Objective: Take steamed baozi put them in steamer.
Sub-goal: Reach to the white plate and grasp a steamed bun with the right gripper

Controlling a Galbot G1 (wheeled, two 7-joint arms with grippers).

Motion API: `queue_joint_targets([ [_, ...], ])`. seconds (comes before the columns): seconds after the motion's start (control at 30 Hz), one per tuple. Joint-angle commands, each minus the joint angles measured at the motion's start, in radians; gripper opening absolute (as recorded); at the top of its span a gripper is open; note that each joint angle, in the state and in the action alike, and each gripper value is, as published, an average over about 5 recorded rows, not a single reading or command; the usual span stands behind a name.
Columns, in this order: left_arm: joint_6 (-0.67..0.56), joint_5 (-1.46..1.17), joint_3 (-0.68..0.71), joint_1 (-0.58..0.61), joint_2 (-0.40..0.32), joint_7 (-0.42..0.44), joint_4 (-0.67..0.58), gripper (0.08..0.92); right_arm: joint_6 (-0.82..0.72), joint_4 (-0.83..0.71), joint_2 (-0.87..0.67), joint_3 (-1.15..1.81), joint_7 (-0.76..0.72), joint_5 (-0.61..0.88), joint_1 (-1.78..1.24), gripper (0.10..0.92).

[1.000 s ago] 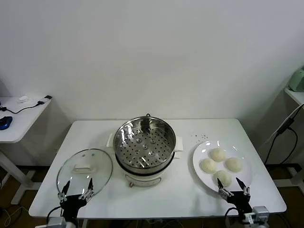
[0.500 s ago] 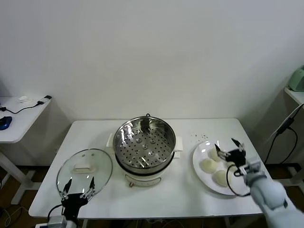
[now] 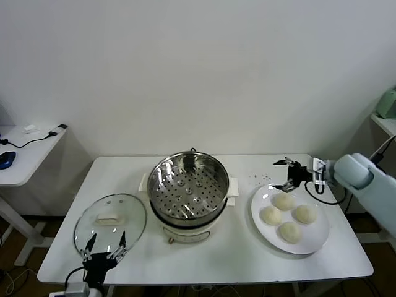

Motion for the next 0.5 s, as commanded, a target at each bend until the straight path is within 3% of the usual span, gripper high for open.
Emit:
queue_joint_targets([
  [0.03,-0.005,-0.001,0.001,0.005,0.005,0.001,0.006,0.823,-0.077,-0.135,0.032,-0.535,-0.170,0.025,0.402,0.823],
  [0.23,-0.010,0.002,0.005,0.011,0.005,0.004,0.005,0.823,-0.191,-0.188,0.136,-0.528,-0.098,0.038,0.328,0.823],
  [0.5,-0.017,0.000,0.003,0.019,0.003,0.004,0.006,0.823,-0.203,-0.332,0.284,-0.474,-0.070,0.056,0.241,0.823],
])
